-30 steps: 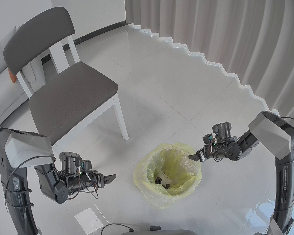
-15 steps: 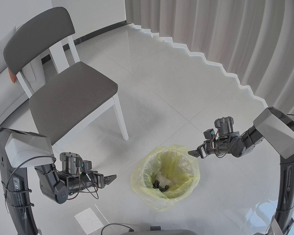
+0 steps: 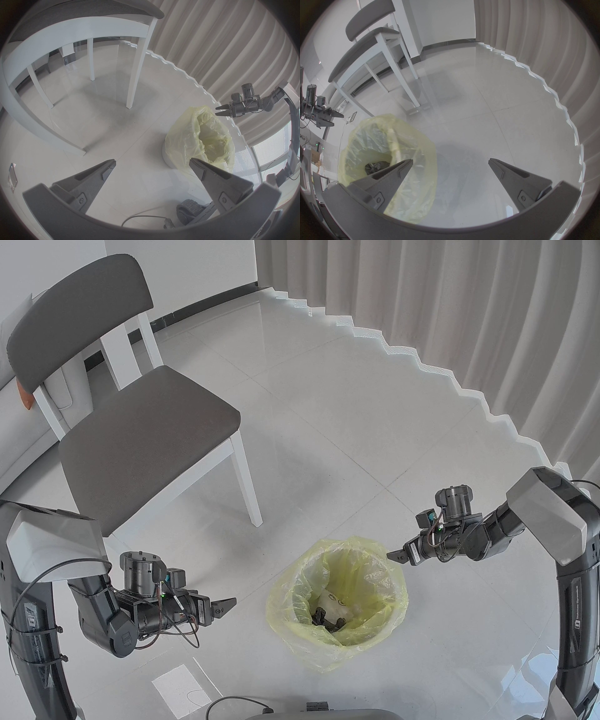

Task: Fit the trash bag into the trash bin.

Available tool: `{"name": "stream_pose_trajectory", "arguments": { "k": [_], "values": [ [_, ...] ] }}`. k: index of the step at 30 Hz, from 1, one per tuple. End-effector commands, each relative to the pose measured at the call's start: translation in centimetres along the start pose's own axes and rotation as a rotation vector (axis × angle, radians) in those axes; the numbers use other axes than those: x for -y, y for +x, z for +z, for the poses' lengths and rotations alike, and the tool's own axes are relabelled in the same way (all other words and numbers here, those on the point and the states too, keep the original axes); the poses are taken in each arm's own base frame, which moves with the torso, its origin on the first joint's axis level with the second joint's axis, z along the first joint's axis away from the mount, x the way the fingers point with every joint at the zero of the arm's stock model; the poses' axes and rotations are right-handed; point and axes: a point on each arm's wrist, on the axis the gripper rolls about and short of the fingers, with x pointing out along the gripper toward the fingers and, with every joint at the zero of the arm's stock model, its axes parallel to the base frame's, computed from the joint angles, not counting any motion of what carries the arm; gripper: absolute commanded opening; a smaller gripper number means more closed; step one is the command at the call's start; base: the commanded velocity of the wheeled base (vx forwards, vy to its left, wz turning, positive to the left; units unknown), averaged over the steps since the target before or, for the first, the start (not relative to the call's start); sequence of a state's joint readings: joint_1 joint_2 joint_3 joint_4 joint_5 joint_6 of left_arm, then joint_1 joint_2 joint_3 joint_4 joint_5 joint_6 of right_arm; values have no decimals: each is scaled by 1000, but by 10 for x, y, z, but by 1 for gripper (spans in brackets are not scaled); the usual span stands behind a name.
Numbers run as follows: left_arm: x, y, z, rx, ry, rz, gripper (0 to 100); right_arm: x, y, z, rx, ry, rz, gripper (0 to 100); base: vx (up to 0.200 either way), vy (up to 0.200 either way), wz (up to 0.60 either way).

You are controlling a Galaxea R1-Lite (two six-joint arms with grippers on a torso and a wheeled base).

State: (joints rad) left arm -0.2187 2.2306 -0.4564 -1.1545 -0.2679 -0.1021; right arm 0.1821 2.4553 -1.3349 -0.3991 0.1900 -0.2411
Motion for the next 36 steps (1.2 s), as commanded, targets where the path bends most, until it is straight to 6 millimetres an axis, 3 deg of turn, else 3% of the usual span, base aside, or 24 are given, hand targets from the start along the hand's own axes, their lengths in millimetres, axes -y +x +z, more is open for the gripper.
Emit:
{"name": "stream_pose_trajectory", "arguments": {
  "k": [1,7,11,14,18,22,23,27,29,30,31,32,33,35,36],
  "values": [
    [0,0,0,-1,-3,2,100,-4,28,-19,-56,2,22,100,0,0,0],
    [0,1,-1,-3,-4,1,100,-24,57,-21,-134,-20,74,100,0,0,0],
    [1,-2,0,3,-4,0,100,-22,59,-17,-171,-16,80,100,0,0,0],
    [1,-5,5,23,-2,-1,100,-10,50,-20,-210,7,64,100,0,0,0],
    [0,-7,9,60,4,0,100,14,12,-14,-202,41,15,100,0,0,0],
    [1,-13,11,70,6,-1,100,31,-33,-8,-189,70,-29,100,0,0,0],
    [6,-25,14,92,14,-19,100,35,-60,-3,-169,80,-53,100,0,0,0],
    [16,-56,31,200,45,-68,100,32,-125,7,-79,77,-107,100,0,0,0],
    [20,-78,45,284,50,-67,100,21,-167,13,3,68,-133,100,0,0,0],
    [21,-84,48,302,51,-67,100,18,-177,14,22,65,-139,100,0,0,0],
    [25,-103,54,354,60,-68,100,6,-210,16,87,45,-154,100,0,0,0],
    [26,-104,54,357,61,-68,100,5,-213,16,94,45,-156,100,0,0,0],
    [35,-142,59,460,75,-66,100,-24,-277,12,233,10,-170,100,0,0,0],
    [37,-150,60,482,75,-67,100,-29,-288,11,263,7,-172,100,0,0,0],
    [43,-178,60,557,73,-64,100,-47,-323,4,386,1,-176,100,0,0,0]
  ]
}}
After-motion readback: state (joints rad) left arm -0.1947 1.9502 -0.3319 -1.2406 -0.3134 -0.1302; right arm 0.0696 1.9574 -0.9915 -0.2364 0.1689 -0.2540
